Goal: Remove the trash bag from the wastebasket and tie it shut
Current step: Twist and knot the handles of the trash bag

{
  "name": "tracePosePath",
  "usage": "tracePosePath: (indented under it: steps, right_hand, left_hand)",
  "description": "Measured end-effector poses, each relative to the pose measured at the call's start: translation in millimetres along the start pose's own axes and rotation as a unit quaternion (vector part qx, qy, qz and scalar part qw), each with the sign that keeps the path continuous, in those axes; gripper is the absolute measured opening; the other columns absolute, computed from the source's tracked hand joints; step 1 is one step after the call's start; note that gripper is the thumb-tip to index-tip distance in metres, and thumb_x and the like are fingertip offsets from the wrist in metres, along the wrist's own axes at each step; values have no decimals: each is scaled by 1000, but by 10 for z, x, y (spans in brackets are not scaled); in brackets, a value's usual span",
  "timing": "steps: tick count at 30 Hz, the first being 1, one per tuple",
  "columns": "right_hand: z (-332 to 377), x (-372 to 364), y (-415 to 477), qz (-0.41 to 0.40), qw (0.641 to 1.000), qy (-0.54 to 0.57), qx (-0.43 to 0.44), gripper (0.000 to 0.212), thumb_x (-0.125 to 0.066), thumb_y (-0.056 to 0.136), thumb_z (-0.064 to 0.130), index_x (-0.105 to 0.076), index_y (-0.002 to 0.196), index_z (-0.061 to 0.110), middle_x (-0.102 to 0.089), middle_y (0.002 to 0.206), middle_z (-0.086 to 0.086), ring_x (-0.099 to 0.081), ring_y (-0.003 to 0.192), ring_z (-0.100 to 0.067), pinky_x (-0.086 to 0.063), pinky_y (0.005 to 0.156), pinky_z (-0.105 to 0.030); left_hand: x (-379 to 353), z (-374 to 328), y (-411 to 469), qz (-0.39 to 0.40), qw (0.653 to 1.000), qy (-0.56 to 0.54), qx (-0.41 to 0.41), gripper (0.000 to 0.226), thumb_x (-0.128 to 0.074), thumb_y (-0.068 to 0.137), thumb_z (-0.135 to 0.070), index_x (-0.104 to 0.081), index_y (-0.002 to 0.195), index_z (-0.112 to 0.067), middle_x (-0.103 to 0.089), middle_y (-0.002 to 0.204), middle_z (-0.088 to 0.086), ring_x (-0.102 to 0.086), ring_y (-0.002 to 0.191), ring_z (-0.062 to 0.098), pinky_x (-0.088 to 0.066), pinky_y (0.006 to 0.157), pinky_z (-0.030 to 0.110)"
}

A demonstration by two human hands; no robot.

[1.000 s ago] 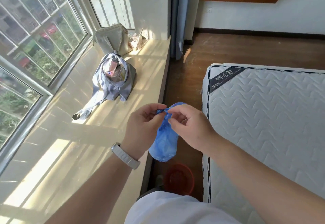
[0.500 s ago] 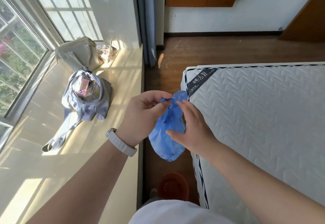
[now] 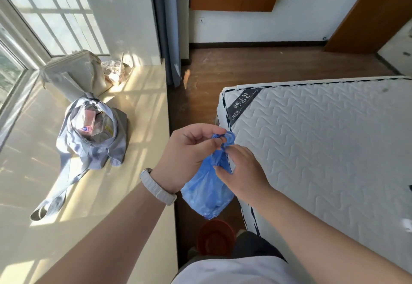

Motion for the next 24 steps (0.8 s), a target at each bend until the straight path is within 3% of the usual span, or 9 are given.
tracePosePath:
  steps: [5,11,16,24]
  right_hand:
    - [147,-59,103,-6,1000,6,-7,27,-66,81,31,-61,106,23,-62,101,8,-53,97,-12,-46,82,-26]
    - [359,-135,324,-3,1000,3,13,22,-66,79,27,-61,99,18,-59,95,2,-54,91,-19,-49,78,-36]
    - [567,-296,490,21,999,-2,49,21,-68,79,24,-61,97,17,-57,93,3,-53,90,-18,-44,77,-29]
    - [588,-434,649,54,996,21,68,23,-67,79,23,-62,101,17,-58,97,3,-52,95,-16,-46,81,-31]
  left_hand:
    - [244,-130,30,-9,1000,-6,-11,22,-59,84,11,-71,93,-6,-72,80,7,-66,79,20,-54,74,27]
    - [509,-262,9,-32,999,-7,-27,21,-60,84,11,-70,97,-2,-73,76,1,-68,74,10,-52,70,21]
    - [773,-334,-52,-58,998,-9,-34,22,-59,84,11,-70,96,-4,-73,74,-4,-66,68,4,-49,64,15]
    - [971,-198,42,-88,996,-26,-9,20,-61,85,6,-72,96,-6,-74,80,3,-69,79,18,-54,74,31]
Point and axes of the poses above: each hand's wrist, its own y-axis towards the middle knuckle, its own x-axis out of the back of the hand, z = x × y, the point moved 7 cm from there along y, towards the middle knuckle
